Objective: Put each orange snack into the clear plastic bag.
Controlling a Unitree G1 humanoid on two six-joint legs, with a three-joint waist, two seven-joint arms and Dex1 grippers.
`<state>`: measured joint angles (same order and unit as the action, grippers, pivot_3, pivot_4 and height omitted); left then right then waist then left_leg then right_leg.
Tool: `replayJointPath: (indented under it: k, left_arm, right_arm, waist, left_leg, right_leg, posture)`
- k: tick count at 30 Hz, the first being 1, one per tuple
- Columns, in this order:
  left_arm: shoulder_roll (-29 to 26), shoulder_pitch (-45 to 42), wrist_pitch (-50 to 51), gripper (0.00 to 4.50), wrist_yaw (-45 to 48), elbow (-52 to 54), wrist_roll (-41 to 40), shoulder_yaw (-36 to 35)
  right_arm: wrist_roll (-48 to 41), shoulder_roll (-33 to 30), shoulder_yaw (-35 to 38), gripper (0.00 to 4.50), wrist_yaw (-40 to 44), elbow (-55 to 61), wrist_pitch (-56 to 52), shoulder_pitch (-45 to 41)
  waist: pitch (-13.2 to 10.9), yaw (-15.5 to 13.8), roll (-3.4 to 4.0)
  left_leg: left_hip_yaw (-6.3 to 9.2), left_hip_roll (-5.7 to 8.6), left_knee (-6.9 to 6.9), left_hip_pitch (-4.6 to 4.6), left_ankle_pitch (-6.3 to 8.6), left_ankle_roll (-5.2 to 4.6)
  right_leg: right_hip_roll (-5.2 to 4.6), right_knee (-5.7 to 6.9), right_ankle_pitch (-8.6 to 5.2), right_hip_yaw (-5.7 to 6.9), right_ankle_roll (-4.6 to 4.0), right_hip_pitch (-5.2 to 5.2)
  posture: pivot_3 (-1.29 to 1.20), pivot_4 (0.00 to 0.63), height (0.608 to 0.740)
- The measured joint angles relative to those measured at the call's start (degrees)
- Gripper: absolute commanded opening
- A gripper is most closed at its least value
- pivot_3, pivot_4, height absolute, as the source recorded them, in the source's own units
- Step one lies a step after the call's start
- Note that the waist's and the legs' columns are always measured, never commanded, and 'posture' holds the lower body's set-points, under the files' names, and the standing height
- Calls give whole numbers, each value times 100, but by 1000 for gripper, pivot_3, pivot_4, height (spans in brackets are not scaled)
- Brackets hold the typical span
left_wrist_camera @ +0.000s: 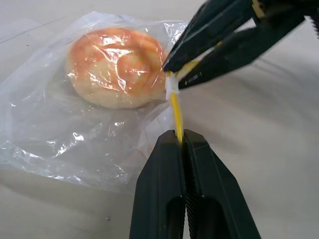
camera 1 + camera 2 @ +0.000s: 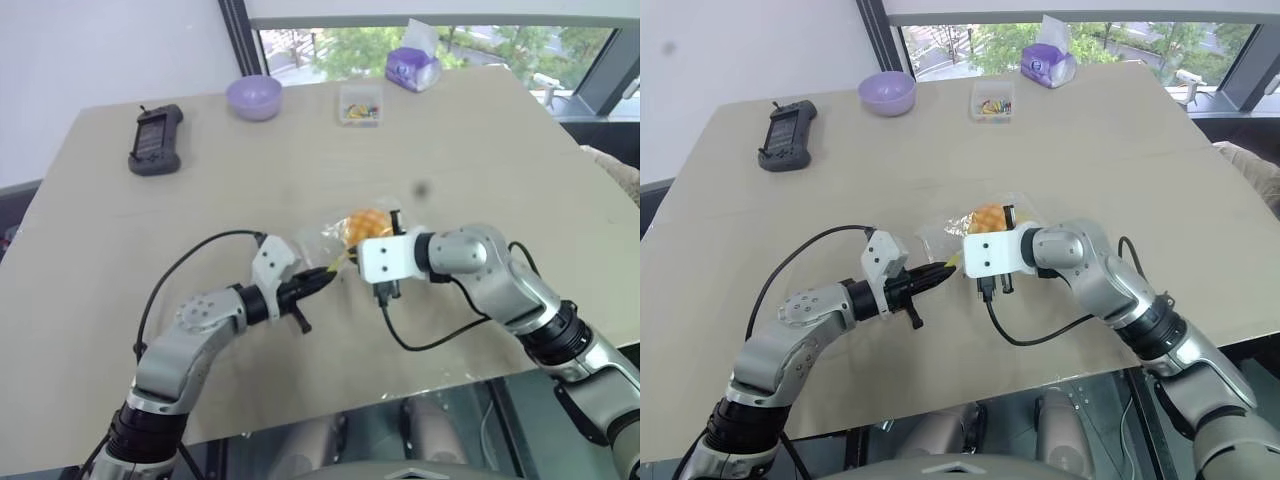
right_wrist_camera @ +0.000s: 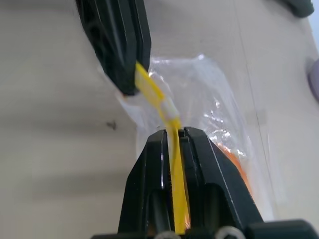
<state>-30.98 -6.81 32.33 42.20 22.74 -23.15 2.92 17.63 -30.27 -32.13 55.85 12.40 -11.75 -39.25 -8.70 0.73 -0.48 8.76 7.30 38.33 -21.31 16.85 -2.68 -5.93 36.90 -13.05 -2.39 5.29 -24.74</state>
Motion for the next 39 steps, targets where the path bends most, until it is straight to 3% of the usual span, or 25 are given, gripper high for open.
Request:
replayJointPath:
  k: [14,39]
  left_arm:
    - [-296,-35,-546,0,424,-46,302,180]
    - [-271,-49,-733,0,537,-225,373,217]
  right_arm:
    - [-281,39,61,407,679,13,-444,-298]
    - [-190,189,-53,407,890,64,-551,-523]
  waist:
    - [0,-6,0]
    - [-1,-2,1]
  left_leg:
    - [1,0,-2,0,0,0]
    - [2,0,-3,0,0,0]
  right_leg:
    - [-1,-5,0,0,0,1]
    - [-1,-4,0,2,0,0]
  posture:
    - [0,150,736]
    - [0,150,736]
